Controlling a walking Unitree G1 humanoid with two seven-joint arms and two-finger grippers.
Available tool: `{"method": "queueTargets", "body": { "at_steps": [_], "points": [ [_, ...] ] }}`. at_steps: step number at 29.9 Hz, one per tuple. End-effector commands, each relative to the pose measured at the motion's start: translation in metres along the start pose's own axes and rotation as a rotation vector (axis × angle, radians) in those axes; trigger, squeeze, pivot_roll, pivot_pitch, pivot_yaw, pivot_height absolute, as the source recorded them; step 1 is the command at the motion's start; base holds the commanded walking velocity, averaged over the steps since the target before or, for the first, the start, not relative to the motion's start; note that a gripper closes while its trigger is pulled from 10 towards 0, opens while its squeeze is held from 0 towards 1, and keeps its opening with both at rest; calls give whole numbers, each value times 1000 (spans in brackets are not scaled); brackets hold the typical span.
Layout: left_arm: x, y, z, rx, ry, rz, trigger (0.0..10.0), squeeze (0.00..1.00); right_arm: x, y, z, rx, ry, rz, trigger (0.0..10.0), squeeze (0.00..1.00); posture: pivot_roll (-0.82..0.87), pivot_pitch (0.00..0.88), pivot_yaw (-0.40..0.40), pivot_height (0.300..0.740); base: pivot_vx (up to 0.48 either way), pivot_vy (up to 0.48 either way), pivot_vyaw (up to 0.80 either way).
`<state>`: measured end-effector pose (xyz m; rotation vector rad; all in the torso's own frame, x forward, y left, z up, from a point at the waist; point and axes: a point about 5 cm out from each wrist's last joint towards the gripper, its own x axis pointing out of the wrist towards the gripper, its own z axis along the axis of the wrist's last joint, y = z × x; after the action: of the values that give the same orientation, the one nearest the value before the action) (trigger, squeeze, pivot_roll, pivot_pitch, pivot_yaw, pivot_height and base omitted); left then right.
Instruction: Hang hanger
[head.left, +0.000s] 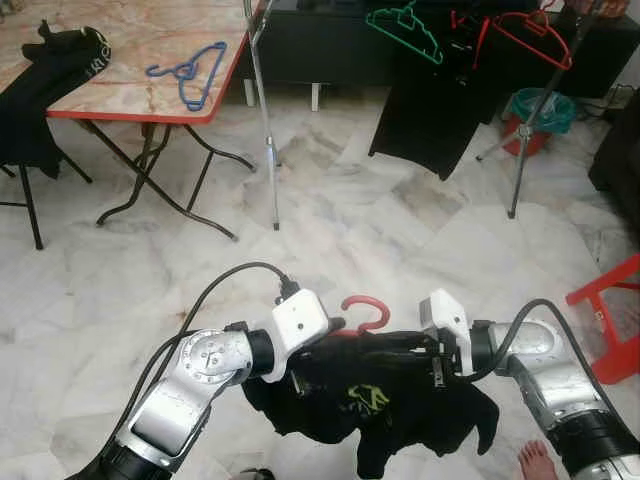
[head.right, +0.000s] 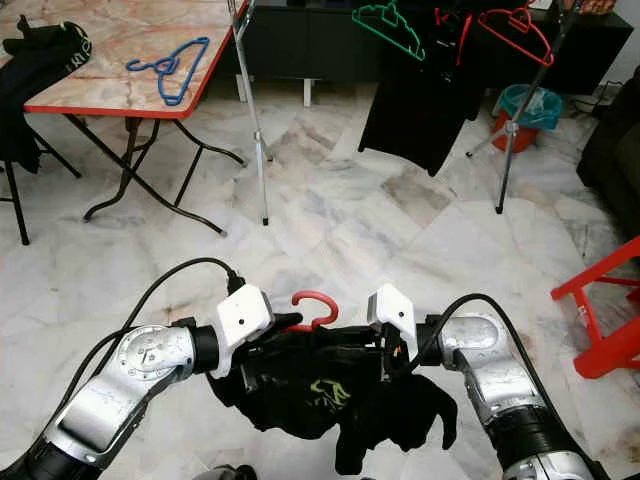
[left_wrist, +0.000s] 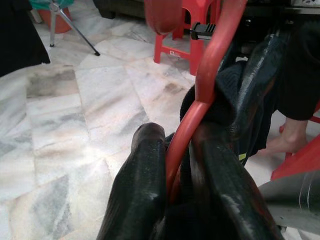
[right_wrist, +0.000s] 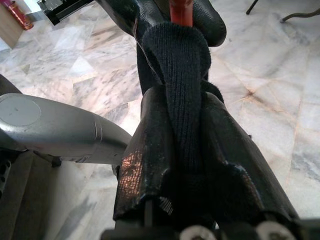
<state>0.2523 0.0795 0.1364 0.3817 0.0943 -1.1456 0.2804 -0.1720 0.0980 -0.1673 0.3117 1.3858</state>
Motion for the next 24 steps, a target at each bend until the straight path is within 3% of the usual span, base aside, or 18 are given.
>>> {"method": "queueTargets", "body": {
  "at_steps": [1, 6, 16, 17, 18, 20, 24],
  "points": [
    [3, -9, 2, -12, -8, -55, 0, 0, 2, -3, 13, -53, -38, -2, 10000, 0, 56, 104, -33, 740, 0, 0, 0],
    [3, -14, 1, -19, -2, -93, 0, 0, 3, -3, 13, -56, -39, 2, 10000, 0, 58, 103, -33, 740, 0, 0, 0],
    [3, -7, 8, 1, -41, -39, 0, 0, 5, -3, 14, -61, -39, 10, 10000, 0, 59, 104, -34, 740, 0, 0, 0],
    [4, -7, 8, 11, -40, -38, 2157, 0, 6, -3, 14, -61, -38, 11, 10000, 0, 60, 103, -34, 740, 0, 0, 0],
    [4, -7, 8, 11, -40, -38, 2157, 0, 6, -3, 14, -61, -38, 11, 10000, 0, 60, 103, -34, 740, 0, 0, 0],
    [5, -9, 9, 11, -39, -52, 9804, 0, 6, -3, 14, -61, -38, 11, 10000, 0, 58, 103, -34, 740, 0, 0, 0],
    [5, -11, 8, 9, -38, -64, 10000, 0, 5, -3, 14, -64, -37, 10, 10000, 0, 57, 103, -35, 740, 0, 0, 0]
  ]
}}
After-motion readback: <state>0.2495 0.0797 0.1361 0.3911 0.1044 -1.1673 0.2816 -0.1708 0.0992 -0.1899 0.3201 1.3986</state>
